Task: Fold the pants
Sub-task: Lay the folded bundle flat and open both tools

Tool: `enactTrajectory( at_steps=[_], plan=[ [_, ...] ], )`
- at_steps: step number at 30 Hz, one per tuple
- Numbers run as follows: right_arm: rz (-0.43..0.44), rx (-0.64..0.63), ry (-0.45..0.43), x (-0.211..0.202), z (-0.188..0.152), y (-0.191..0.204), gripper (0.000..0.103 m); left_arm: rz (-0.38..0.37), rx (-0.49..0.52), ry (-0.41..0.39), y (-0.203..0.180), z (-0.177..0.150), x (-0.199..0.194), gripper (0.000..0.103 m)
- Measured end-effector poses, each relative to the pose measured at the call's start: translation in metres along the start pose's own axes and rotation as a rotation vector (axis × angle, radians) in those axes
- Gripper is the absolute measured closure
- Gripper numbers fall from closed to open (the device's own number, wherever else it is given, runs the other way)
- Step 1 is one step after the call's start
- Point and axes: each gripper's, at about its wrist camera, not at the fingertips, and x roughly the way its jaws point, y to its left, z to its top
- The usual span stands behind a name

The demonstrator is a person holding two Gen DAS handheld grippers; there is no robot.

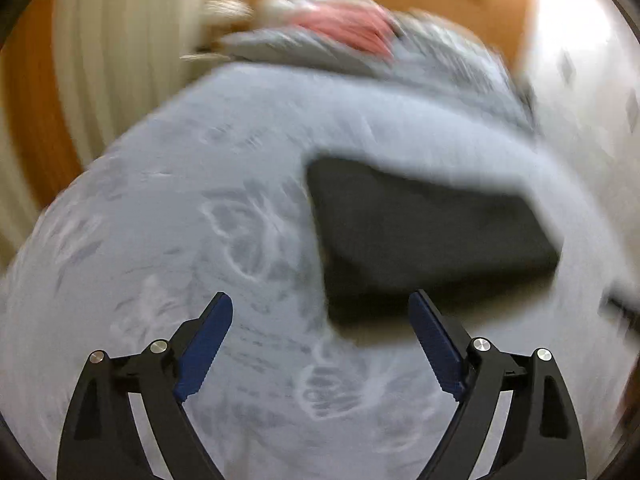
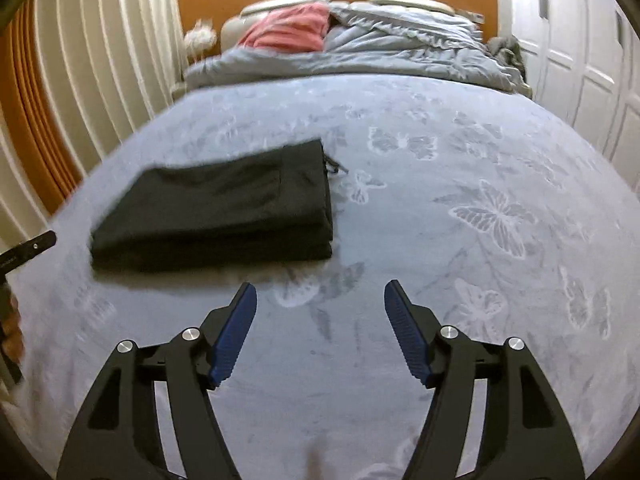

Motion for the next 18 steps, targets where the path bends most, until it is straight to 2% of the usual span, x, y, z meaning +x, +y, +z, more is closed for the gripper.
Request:
enactTrajectory(
  at_steps=[3,4,6,7,8,9,10,12,13,14,15,16,17,18],
  plan=[
    [-0.020,-0.015,0.037,0.019,0.006,-0.002,0.039,0.014,0.277,-0.056,-0.025,-0.005,0.022,0.020],
    [-0.015,-0.005,0.037,0.022,0.007,-0.004,0.038,0.003,0.312,-0.055,-0.029,-0.004,0.030,0.022],
    [0.008,0.033,0.034,0.027,0.006,-0.010,0.035,-0.081,0.326,0.011,-0.032,-0.002,0.055,0.056],
    [0.018,0.058,0.042,0.031,0.005,-0.013,0.035,-0.104,0.291,0.070,-0.031,0.001,0.071,0.061],
    [0.021,0.074,0.051,0.034,0.003,-0.015,0.035,-0.113,0.265,0.056,-0.030,0.005,0.070,0.081],
    [0.024,0.081,0.060,0.037,0.002,-0.016,0.035,-0.116,0.240,0.072,-0.027,0.009,0.069,0.093],
    [0.024,0.075,0.072,0.039,0.002,-0.016,0.035,-0.185,0.126,0.093,-0.015,0.021,0.057,0.093],
    [0.021,0.066,0.065,0.037,0.005,-0.016,0.035,-0.319,-0.072,0.028,0.009,0.035,0.018,0.096],
    [0.040,0.072,0.050,0.033,0.007,-0.018,0.034,-0.314,-0.115,0.024,0.013,0.035,0.008,0.096],
    [0.047,0.079,0.045,0.030,0.008,-0.019,0.033,-0.267,-0.124,0.049,0.012,0.032,0.005,0.097],
    [0.051,0.090,0.041,0.029,0.009,-0.021,0.027,-0.184,-0.093,0.092,0.006,0.025,0.009,0.097],
    [0.044,0.098,0.044,0.029,0.009,-0.022,0.025,-0.054,-0.040,0.155,-0.003,0.010,0.017,0.097],
    [0.037,0.110,0.048,0.029,0.009,-0.023,0.025,-0.011,-0.022,0.181,-0.009,-0.004,0.020,0.099],
    [0.037,0.119,0.057,0.029,0.008,-0.024,0.025,-0.053,-0.049,0.201,-0.015,-0.017,0.018,0.099]
  ],
)
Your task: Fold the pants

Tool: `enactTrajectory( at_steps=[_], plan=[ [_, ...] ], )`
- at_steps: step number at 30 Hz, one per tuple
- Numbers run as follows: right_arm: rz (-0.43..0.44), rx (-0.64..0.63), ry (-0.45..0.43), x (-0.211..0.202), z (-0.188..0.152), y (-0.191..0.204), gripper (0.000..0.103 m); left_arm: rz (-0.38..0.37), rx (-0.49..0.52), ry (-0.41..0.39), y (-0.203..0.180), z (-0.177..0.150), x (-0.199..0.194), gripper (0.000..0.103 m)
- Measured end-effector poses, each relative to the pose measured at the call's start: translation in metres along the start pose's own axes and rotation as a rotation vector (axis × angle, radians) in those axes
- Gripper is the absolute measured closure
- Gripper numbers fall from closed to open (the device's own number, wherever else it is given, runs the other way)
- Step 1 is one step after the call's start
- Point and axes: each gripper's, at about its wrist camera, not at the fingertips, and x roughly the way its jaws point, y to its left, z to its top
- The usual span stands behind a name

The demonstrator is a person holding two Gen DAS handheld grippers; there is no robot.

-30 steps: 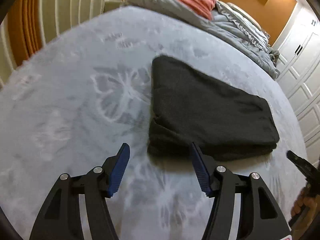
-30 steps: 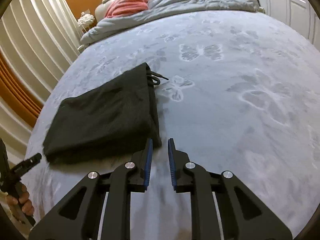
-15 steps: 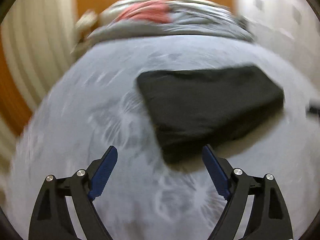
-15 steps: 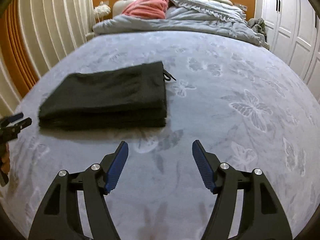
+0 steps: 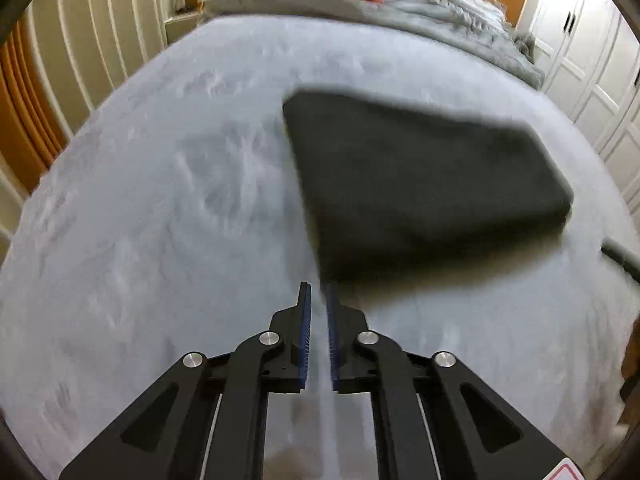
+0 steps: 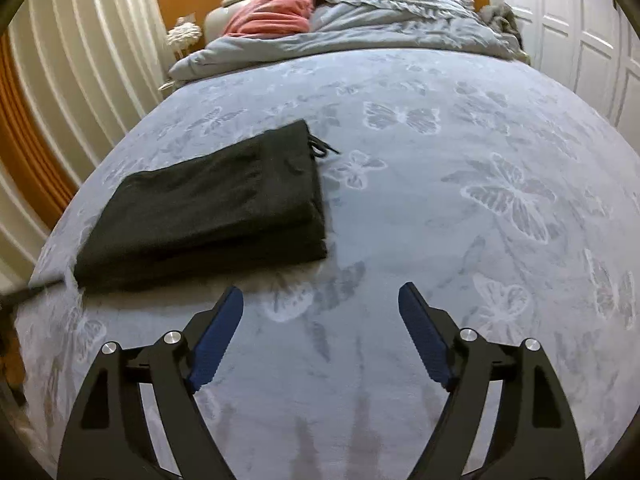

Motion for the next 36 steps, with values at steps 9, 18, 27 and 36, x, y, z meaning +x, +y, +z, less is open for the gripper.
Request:
enactTrajectory(
  at_steps=[9,18,27,36],
  plan=[
    [-0.028,0.046,-0.061,-0.032,-0.025,0.022,0.013,0.071,-0.042,-0.196,-0.057,-0.035,-0.021,0.040],
    [-0.115,-0.023,-0.113,-0.035,-0.031,0.044,0.012,0.144,-0.037,-0.266,-0.060,-0.034,-0.024,0.040],
    [-0.106,-0.052,-0.087,-0.025,-0.041,0.060,0.011,0.169,-0.025,-0.295,-0.063,-0.031,-0.029,0.040],
    [-0.103,-0.088,-0.067,-0.015,-0.052,0.070,0.010,0.183,-0.019,-0.293,-0.063,-0.025,-0.024,0.040]
  ],
)
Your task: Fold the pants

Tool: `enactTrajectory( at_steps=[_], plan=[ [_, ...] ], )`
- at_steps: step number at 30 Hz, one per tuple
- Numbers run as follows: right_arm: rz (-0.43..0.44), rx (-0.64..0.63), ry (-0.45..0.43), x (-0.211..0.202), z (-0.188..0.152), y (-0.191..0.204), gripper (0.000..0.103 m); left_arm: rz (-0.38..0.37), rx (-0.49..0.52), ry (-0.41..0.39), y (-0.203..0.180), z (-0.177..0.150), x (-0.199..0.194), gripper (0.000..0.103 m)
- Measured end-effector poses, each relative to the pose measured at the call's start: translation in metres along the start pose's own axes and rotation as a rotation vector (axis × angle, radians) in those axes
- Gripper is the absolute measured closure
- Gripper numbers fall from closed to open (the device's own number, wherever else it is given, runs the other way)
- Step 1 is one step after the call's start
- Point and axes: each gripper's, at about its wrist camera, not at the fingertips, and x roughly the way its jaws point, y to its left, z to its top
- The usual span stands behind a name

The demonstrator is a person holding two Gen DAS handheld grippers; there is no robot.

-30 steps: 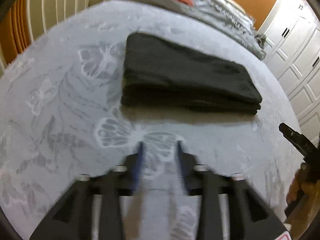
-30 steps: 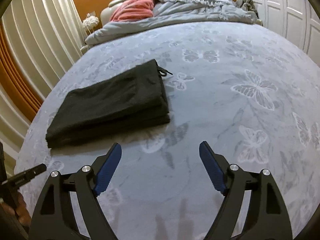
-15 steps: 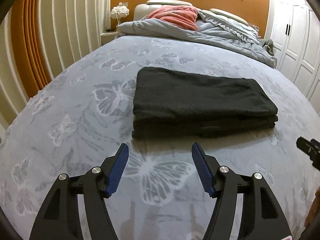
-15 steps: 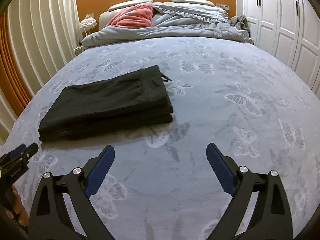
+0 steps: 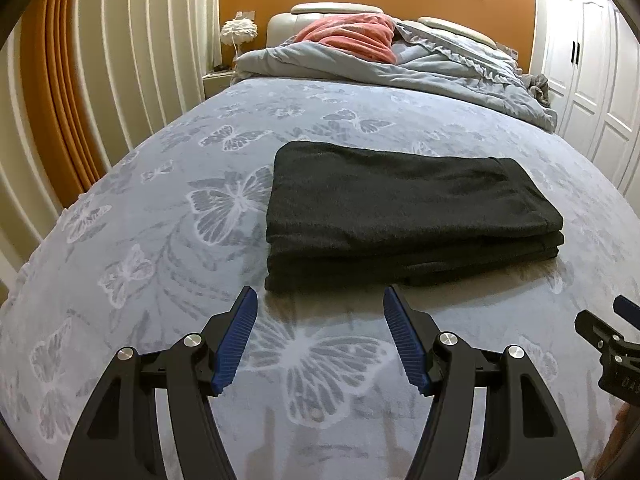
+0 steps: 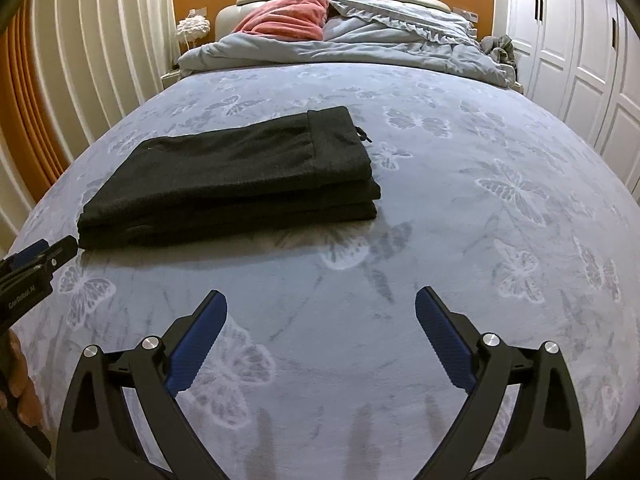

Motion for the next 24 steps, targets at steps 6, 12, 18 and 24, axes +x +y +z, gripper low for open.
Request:
enactTrajectory(
  at_steps=[6,12,18,24],
  plan=[
    [-0.002,0.016,-0.001,0.000,0.002,-0.004,0.010,0.006,0.015,-0.006,-0.001,0.001,0.002,0.040],
    [-0.002,0.000,0.002,0.000,0.001,-0.001,0.010,0.014,0.031,-0.015,-0.005,0.000,0.000,0.040],
    [-0.005,0.002,0.002,0.000,0.000,0.000,0.010,0.035,0.044,-0.037,-0.008,-0.002,-0.002,0.038],
    [-0.007,0.005,0.002,0.000,0.000,0.002,0.010,0.037,0.048,-0.051,-0.010,-0.002,-0.003,0.026]
  ],
)
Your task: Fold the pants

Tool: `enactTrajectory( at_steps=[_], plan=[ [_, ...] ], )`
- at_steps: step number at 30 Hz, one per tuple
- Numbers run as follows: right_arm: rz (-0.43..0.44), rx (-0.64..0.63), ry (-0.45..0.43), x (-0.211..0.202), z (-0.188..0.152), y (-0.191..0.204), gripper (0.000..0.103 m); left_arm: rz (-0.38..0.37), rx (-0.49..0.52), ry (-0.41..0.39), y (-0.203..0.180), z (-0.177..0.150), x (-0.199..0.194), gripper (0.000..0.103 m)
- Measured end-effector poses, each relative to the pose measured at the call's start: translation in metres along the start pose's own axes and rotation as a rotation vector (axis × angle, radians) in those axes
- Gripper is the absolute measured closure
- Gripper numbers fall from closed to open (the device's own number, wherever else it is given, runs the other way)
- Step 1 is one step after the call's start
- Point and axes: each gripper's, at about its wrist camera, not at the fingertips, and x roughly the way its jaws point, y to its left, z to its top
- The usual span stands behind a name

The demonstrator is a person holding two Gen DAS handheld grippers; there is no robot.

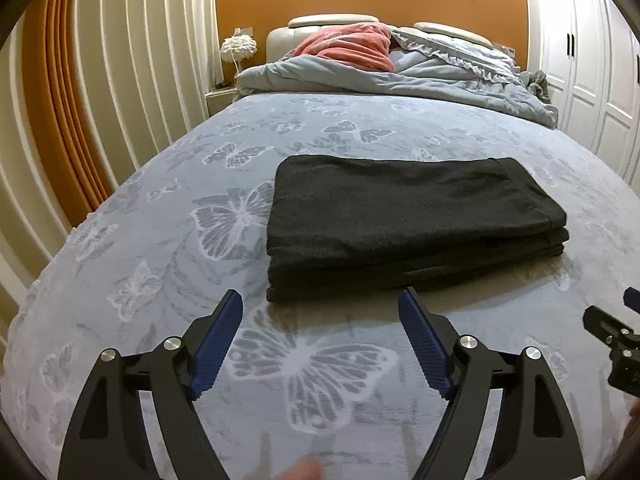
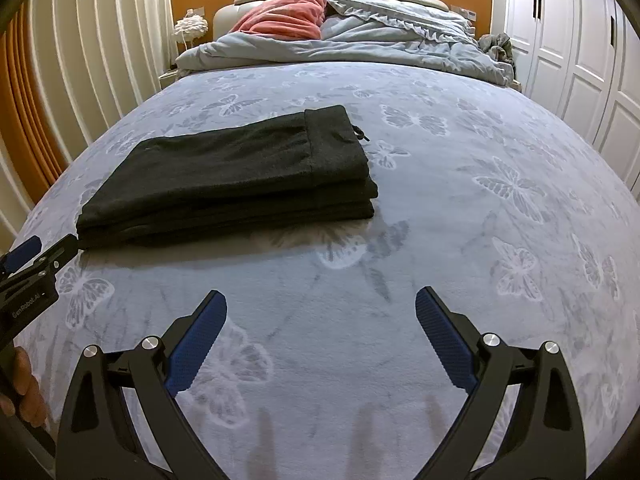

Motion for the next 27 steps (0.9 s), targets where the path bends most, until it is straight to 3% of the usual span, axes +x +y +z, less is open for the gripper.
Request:
enactTrajectory(
  at_steps=[27],
  plan=[
    [-0.001,-0.013,0.004,-0.002,-0.002,0.005,0.010,0.009,0.061,0.005,-0.014,-0.006,-0.002,0.026]
  ],
)
